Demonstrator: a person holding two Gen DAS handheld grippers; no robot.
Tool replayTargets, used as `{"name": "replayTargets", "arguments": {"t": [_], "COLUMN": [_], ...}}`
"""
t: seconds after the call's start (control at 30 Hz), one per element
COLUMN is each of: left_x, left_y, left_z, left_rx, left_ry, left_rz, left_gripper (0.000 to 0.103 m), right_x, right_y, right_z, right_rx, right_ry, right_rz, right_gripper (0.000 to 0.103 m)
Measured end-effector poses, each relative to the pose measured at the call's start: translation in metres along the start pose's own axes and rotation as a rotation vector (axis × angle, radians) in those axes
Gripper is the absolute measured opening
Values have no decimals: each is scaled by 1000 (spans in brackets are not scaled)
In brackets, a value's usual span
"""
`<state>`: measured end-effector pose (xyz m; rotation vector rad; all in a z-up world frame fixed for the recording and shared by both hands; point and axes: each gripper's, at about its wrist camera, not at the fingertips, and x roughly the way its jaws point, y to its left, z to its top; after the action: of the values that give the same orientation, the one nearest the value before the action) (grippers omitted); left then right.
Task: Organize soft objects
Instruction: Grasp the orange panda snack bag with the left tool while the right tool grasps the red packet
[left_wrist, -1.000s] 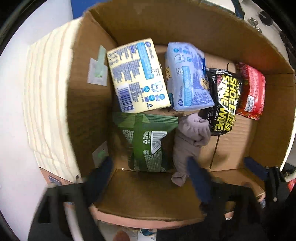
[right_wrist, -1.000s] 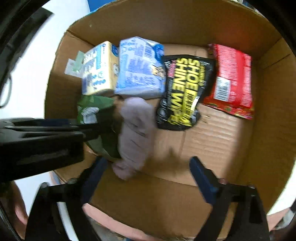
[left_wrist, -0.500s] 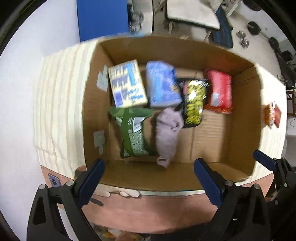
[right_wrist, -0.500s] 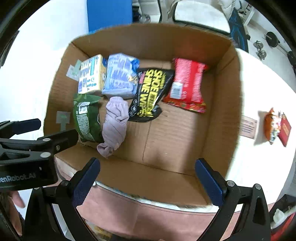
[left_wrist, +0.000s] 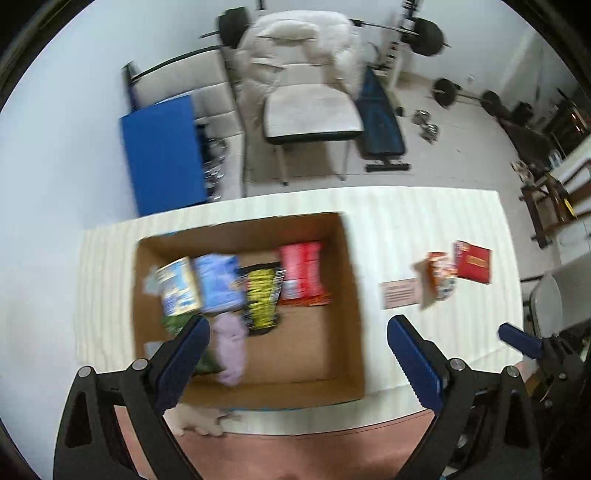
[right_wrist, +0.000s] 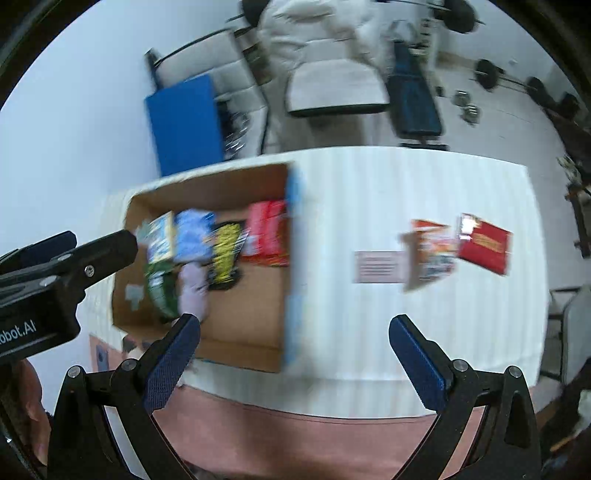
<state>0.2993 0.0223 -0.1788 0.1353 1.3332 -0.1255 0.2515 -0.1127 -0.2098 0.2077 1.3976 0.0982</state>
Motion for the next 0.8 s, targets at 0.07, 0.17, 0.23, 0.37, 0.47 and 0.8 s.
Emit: {"name": "replayTargets", "arguments": {"t": [0.07,0.17,0.23,0.37,0.47,0.8], "left_x": [11,30,46,87,120,202], "left_y": [-32,-77,-108,-156,-182,-207], "left_z": [8,16,20,21,19,1], "left_rx": [20,35,47,21,-10,-135], "left_ry": [20,54,68,141,196,309], "left_rz": [-46,-97,-110,-154,-161,-100], "left_gripper": [99,99,99,99,99,99], "right_x": [-10,-15,-12,13,44,165], "right_y": [-34,-93,-129,-193,-224,-263], "right_z": [3,10,17,35,51,77], "right_rx": [32,94,108,43,-85,-584], "right_ry": [-8,-6,15,102,182,403], "right_rz": [-34,-91,-127,-165,-176,-238], "right_gripper": [103,103,103,103,103,103]}}
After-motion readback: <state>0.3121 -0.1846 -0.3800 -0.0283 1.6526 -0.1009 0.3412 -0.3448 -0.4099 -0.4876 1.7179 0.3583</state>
